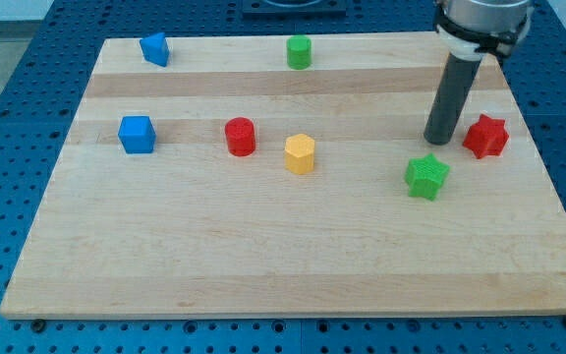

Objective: Push the green circle to the bottom center

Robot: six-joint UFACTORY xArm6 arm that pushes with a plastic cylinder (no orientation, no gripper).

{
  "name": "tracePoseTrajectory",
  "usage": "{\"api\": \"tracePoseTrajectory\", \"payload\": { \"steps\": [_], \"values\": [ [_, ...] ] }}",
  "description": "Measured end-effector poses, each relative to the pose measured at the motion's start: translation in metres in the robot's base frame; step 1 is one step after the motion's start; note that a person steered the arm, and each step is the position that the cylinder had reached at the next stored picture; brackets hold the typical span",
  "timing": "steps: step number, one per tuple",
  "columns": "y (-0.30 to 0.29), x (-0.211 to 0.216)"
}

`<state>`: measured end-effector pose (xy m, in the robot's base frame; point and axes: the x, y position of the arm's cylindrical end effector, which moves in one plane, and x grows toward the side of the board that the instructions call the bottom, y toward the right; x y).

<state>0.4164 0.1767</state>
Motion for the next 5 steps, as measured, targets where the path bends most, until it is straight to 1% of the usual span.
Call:
{"api": "tracePoseTrajectory", "payload": {
  "steps": [2,5],
  "values": [
    [-0.001,0.041],
    [-0.051,0.084]
  ]
}}
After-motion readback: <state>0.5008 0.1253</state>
